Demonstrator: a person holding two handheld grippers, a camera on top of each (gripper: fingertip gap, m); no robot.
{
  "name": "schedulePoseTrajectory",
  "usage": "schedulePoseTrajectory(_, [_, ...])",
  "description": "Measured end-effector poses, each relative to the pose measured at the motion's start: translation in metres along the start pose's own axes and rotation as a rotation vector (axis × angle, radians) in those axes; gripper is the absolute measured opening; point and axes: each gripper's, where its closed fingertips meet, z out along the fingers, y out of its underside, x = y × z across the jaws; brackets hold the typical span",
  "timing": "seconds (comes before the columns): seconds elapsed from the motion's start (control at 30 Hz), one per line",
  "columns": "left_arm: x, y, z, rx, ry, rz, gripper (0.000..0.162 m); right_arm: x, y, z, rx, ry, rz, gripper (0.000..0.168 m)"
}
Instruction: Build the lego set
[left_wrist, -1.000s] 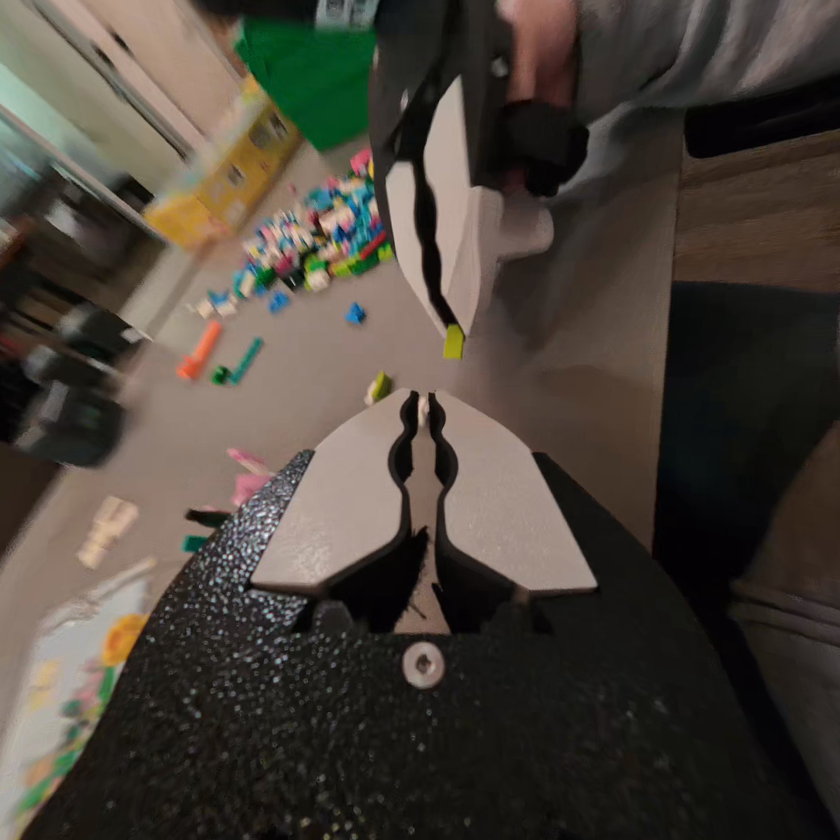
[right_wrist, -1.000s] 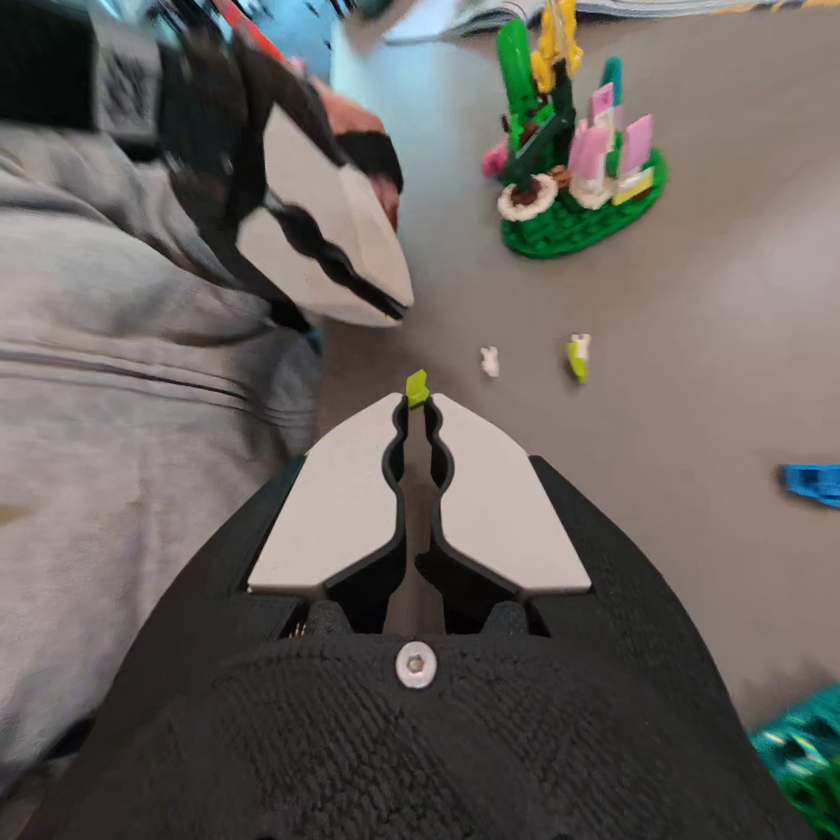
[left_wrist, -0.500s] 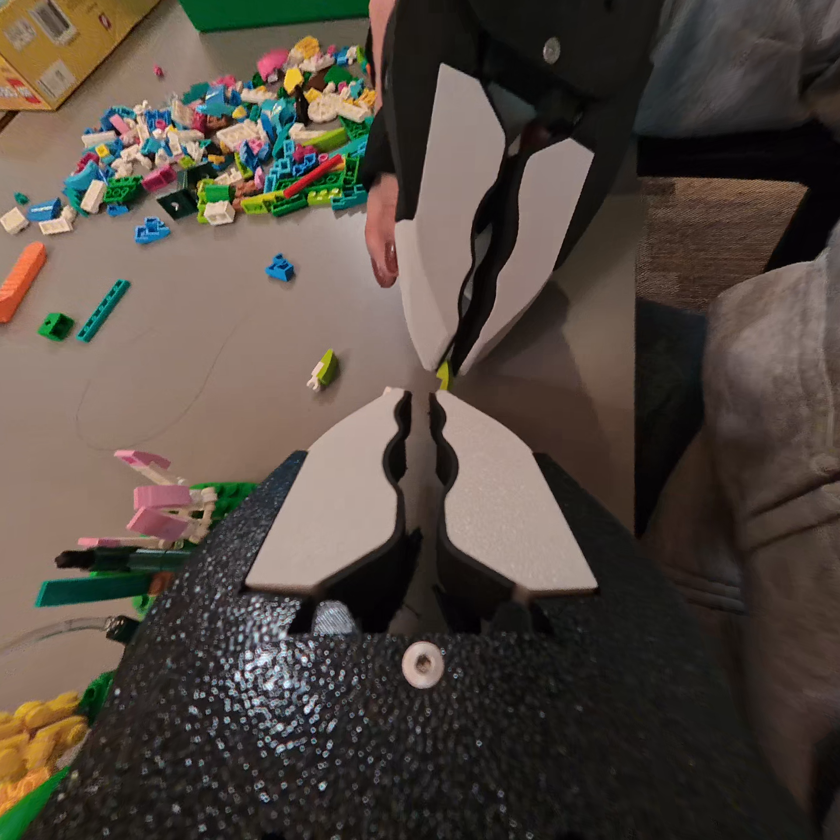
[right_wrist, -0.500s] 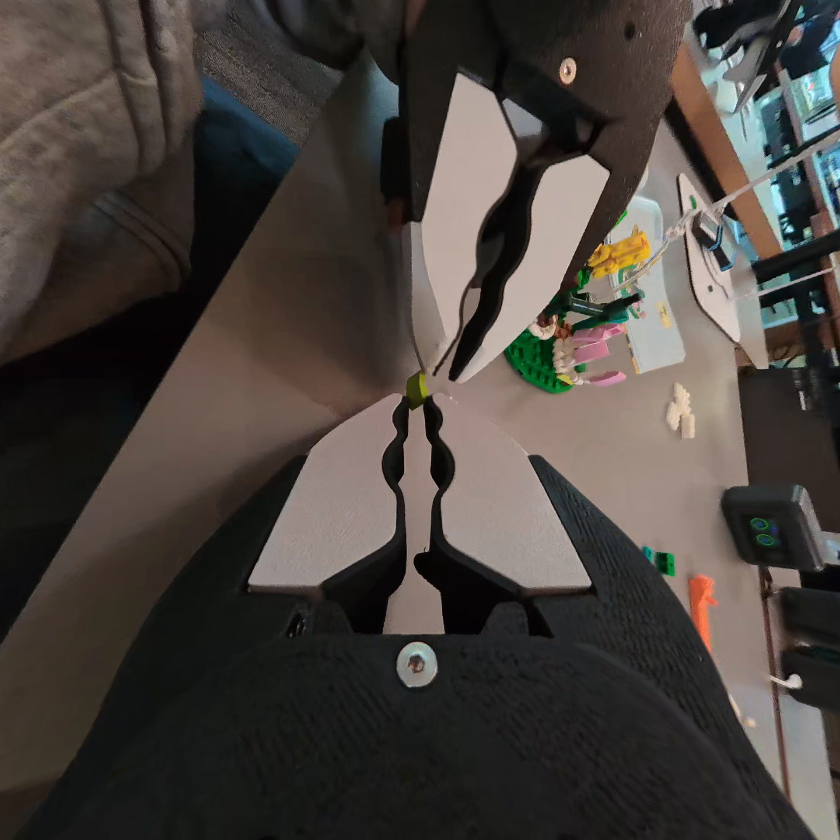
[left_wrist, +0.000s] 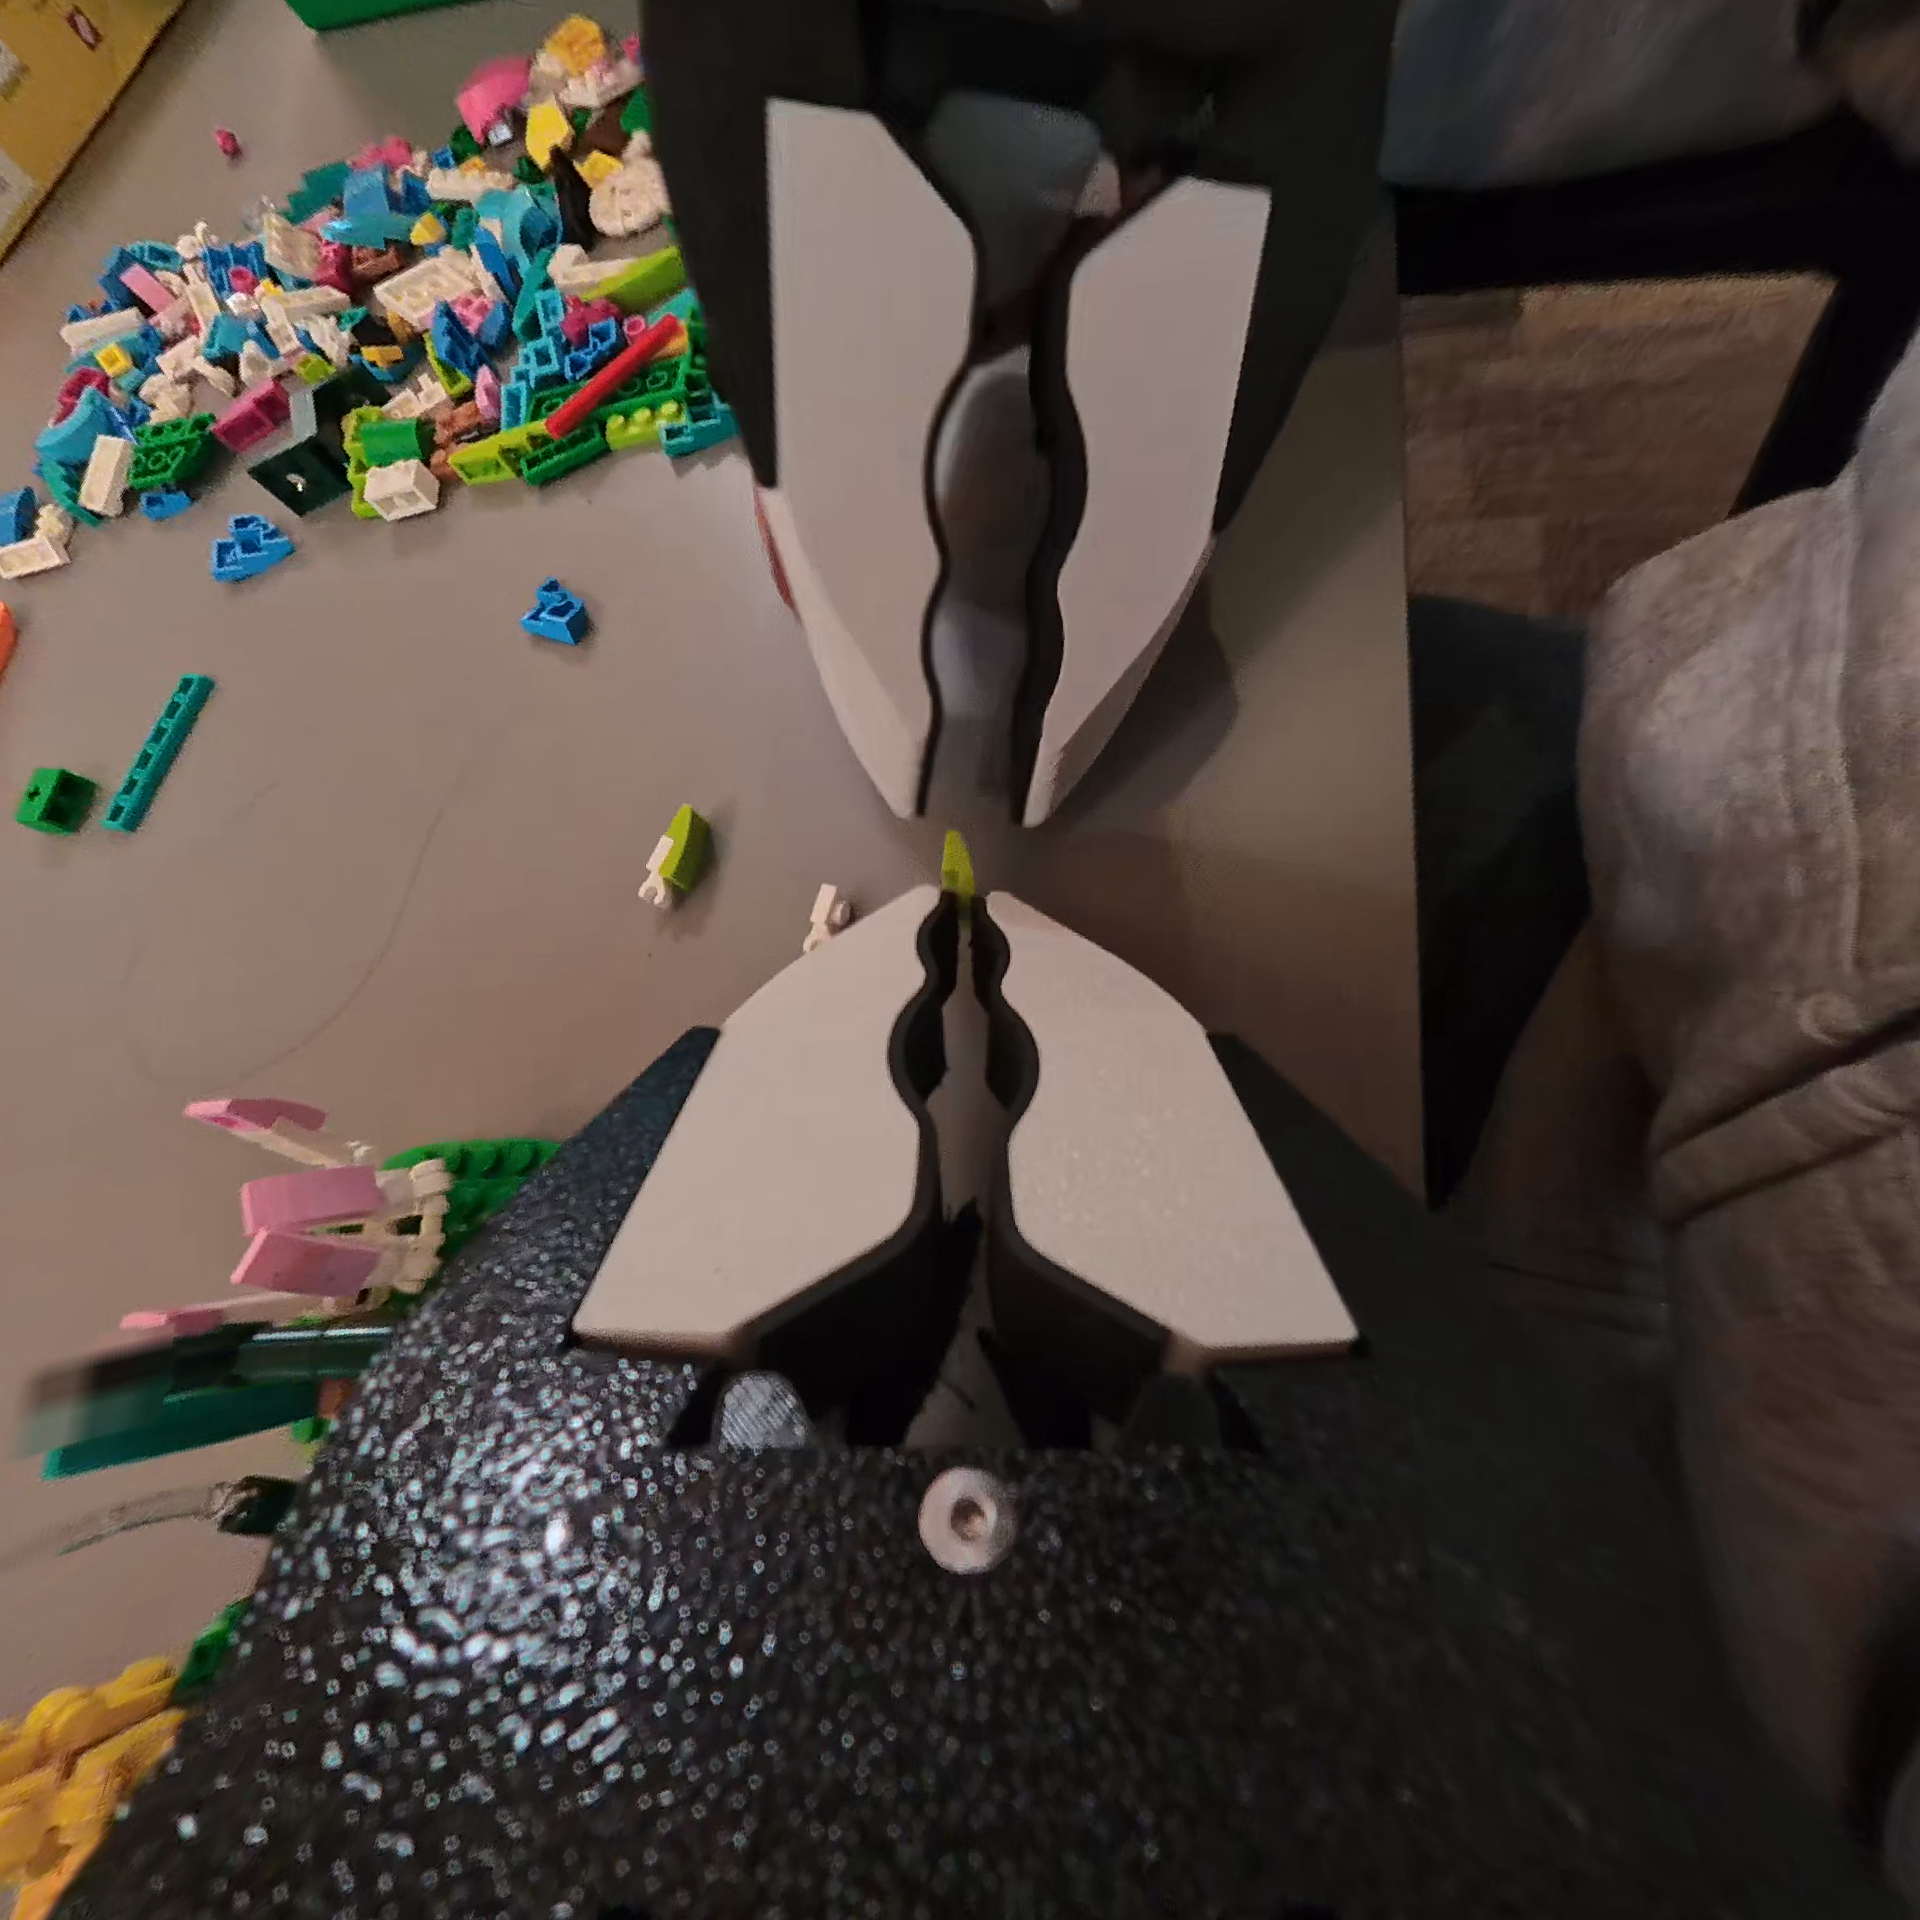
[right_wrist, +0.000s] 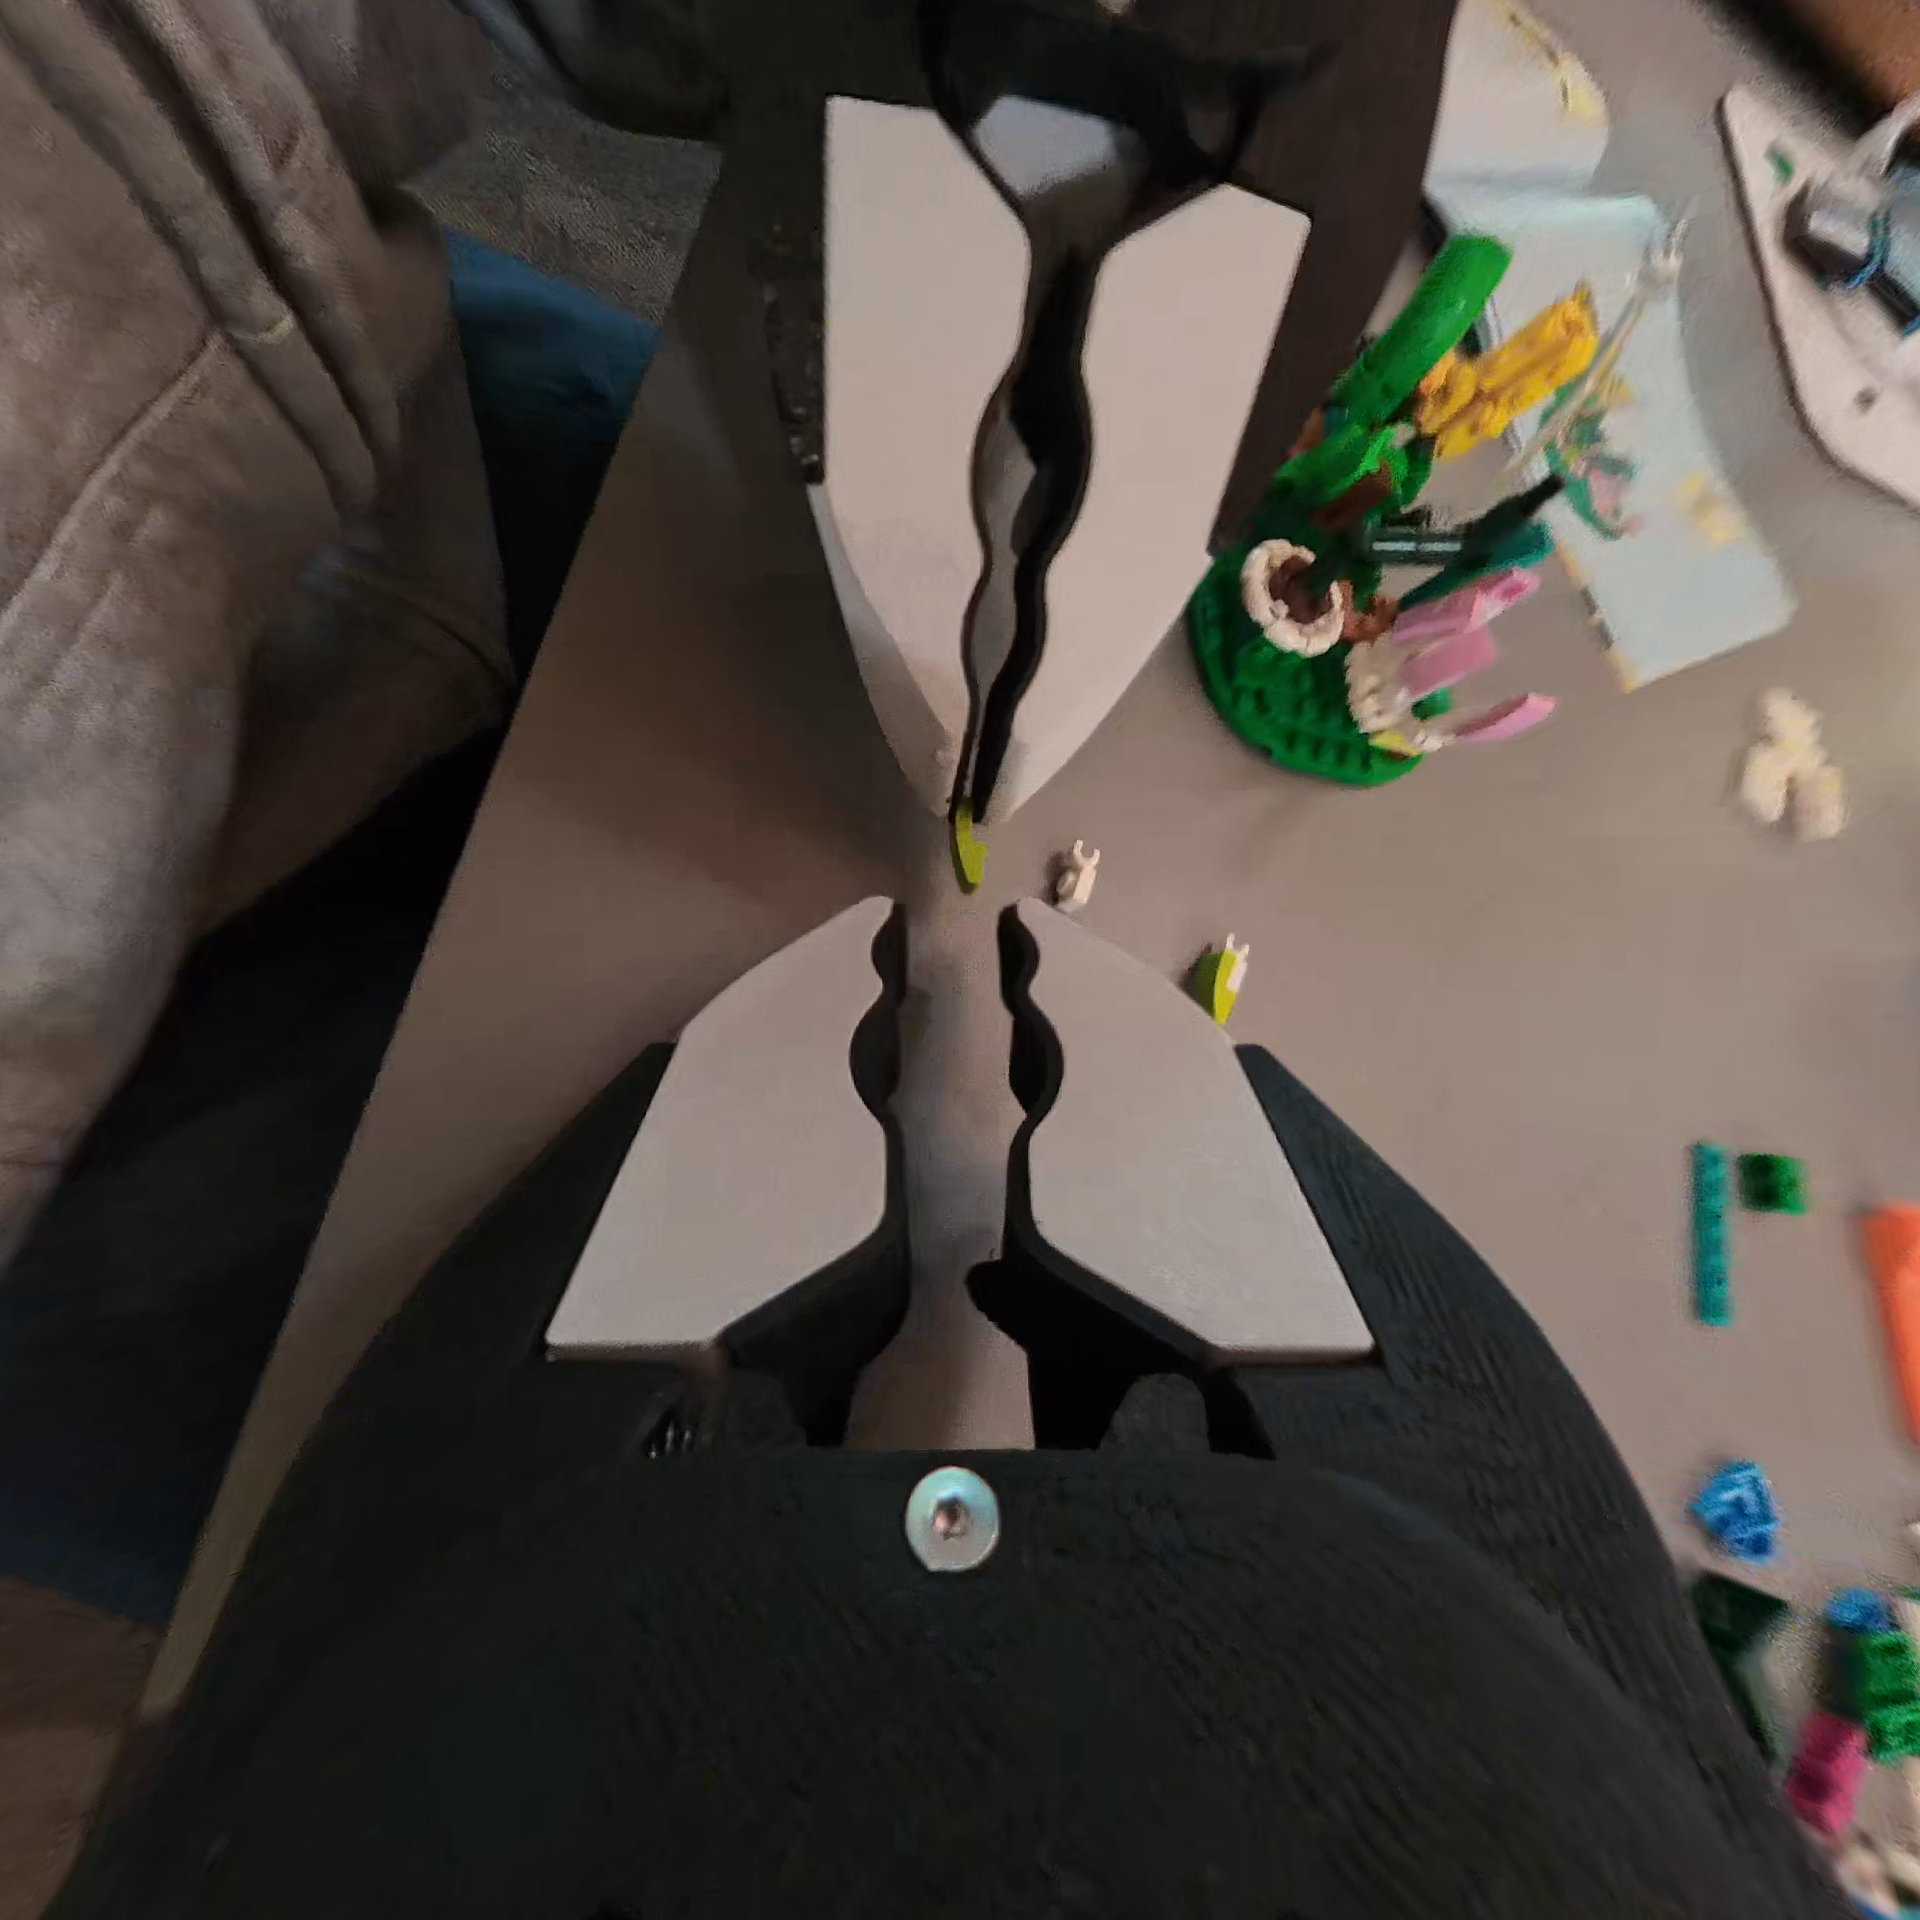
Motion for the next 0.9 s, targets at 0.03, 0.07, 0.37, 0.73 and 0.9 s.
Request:
schedulePoseTrajectory(0.03, [0.0, 0.001, 0.0, -0.013, -0.004, 0.018, 0.002, 0.0, 0.0, -0.001, 0.001, -0.016, 0.039, 0.009])
schedulePoseTrajectory(0.07, [0.001, 0.001, 0.001, -0.022, 0.0, 0.032, 0.002, -0.001, -0.001, -0.002, 0.012, -0.035, 0.068, 0.01])
schedulePoseTrajectory(0.37, [0.009, 0.001, 0.004, -0.059, 0.048, 0.116, 0.002, -0.009, -0.005, 0.001, 0.019, -0.088, 0.097, 0.009])
schedulePoseTrajectory(0.73, [-0.027, -0.003, -0.006, -0.009, -0.122, 0.045, 0.011, 0.008, 0.001, 0.003, -0.027, -0.064, 0.195, 0.002])
schedulePoseTrajectory(0.9, [-0.031, 0.007, 0.001, -0.064, -0.092, 0.031, 0.019, 0.015, 0.008, 0.009, -0.1, -0.081, 0.213, 0.002])
